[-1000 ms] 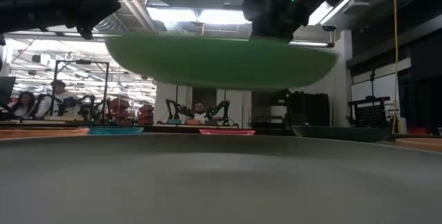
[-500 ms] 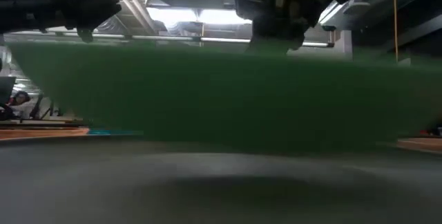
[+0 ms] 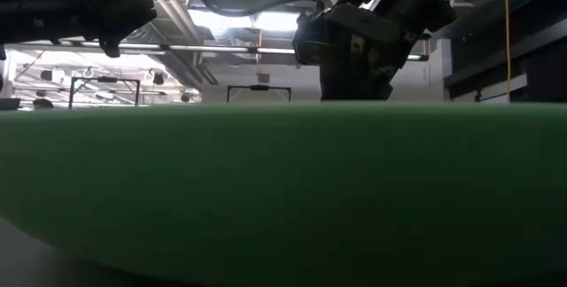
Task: Stack plastic plates
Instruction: Stack the green plate on top of the gray plate, then stack the dark blue plate on top of the green plate
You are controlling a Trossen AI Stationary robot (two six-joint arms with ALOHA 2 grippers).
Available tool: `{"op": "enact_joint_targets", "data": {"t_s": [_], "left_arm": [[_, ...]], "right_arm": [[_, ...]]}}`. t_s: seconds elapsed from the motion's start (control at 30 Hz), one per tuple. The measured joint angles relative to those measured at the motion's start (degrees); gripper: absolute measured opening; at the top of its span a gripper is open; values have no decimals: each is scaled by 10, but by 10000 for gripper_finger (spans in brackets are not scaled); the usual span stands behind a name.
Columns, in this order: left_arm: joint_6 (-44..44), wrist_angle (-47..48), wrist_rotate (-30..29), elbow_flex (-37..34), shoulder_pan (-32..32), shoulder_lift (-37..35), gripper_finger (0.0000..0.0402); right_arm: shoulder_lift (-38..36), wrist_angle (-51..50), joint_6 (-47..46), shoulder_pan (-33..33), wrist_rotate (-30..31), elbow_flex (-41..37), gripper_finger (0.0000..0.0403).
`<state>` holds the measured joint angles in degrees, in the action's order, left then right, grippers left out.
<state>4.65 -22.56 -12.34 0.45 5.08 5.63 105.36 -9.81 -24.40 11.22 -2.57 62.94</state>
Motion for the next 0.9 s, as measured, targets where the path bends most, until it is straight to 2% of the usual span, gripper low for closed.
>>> {"op": "enact_joint_targets", "data": {"t_s": [0.13,0.47,0.67,0.9], "left_arm": [[12,6,0,0,0,0,103],[13,10,0,0,0,0,103],[14,10,0,0,0,0,103],[13,10,-2,0,0,0,103]], "right_arm": [[3,1,0,0,0,0,28],[-12,-14,27,-1,0,0,127],[-79,-97,53,0,9,0,140],[-161,-200,53,0,95,0,140]]}}
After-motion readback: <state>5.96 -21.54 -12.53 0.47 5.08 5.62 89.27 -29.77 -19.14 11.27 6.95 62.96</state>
